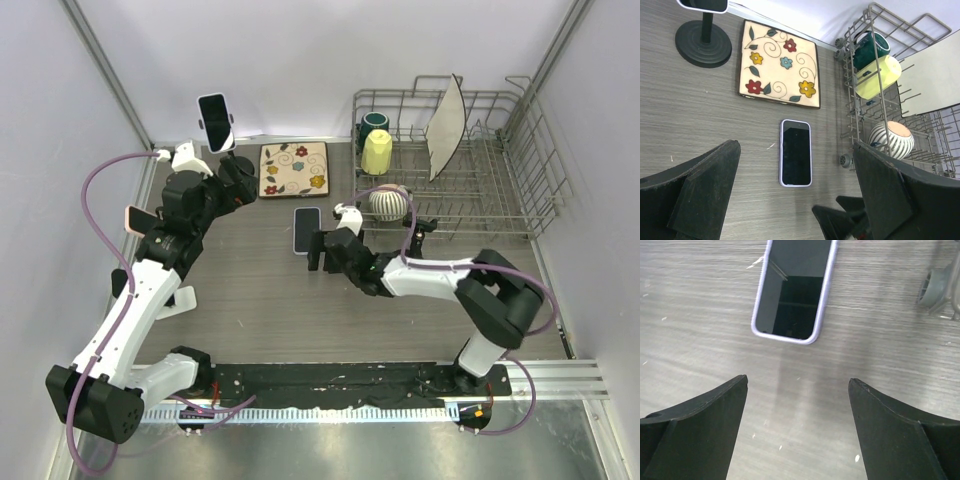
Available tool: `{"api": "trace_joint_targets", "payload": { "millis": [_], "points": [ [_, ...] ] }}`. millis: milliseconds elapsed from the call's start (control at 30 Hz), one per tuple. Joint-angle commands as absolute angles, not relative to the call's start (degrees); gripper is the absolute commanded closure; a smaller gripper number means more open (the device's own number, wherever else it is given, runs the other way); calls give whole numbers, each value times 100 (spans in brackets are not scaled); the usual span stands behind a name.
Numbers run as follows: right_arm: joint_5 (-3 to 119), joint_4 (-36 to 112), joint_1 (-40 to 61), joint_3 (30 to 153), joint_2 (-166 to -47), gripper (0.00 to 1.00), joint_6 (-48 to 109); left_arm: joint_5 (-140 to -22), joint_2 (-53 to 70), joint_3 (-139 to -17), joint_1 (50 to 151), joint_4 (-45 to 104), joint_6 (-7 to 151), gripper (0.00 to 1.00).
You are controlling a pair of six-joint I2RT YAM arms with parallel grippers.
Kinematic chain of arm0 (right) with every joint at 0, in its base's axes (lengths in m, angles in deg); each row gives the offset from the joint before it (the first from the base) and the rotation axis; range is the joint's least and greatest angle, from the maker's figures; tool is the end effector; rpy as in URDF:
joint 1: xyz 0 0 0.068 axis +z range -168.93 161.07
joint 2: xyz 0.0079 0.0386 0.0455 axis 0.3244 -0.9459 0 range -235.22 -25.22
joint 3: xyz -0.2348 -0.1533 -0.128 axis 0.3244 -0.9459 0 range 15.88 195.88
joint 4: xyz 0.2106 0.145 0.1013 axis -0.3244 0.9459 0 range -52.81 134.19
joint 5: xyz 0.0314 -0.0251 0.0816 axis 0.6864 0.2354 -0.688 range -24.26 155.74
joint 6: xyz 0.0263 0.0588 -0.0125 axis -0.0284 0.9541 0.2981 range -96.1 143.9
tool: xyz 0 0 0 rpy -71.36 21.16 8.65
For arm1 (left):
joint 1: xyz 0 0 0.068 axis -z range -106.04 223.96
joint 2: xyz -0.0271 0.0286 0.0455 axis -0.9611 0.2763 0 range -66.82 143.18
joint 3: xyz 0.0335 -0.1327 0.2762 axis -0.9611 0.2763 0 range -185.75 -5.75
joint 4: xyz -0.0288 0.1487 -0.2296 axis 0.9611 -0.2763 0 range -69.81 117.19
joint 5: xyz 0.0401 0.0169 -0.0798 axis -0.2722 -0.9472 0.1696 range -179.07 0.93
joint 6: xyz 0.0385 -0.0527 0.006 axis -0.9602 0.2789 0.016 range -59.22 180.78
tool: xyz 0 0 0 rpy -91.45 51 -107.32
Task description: Remove the phone from the phone stand
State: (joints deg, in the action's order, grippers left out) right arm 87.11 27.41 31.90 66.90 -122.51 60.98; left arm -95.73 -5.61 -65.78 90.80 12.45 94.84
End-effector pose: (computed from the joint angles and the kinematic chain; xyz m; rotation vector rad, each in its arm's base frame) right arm 0.2539 0.2820 0.1929 -0.0553 2.1952 0.4681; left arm 0.2471 -0.0685 0.3971 -0.3625 1.8426 -0.5098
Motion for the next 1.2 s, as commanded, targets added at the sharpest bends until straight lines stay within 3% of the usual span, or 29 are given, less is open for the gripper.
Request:
{"api": "trace_joint_targets", "payload": {
  "millis": [0, 233, 633, 933, 1167],
  "points": [
    [8815, 2883, 3582, 6528, -11330, 11, 5460, -9786, -600, -6587, 9058, 1480, 9339, 0],
    [9263, 3314, 4154, 6598, -10266, 7, 4571, -10093, -574, -6596, 9066, 1428, 9154, 0],
    [10492, 4422, 3952, 6862, -8395, 1, 3191, -11394, -56, -6850, 9058, 1375, 8275, 0],
    [11364, 3835, 3767, 6115, -6839, 1, 2425, -12359, 2024, -8939, 9031, 1233, 7529, 0],
    [11610, 3446, 3776, 5693, -6459, 1, 2030, -12660, 3852, -10944, 8601, 1155, 7326, 0]
  ]
}}
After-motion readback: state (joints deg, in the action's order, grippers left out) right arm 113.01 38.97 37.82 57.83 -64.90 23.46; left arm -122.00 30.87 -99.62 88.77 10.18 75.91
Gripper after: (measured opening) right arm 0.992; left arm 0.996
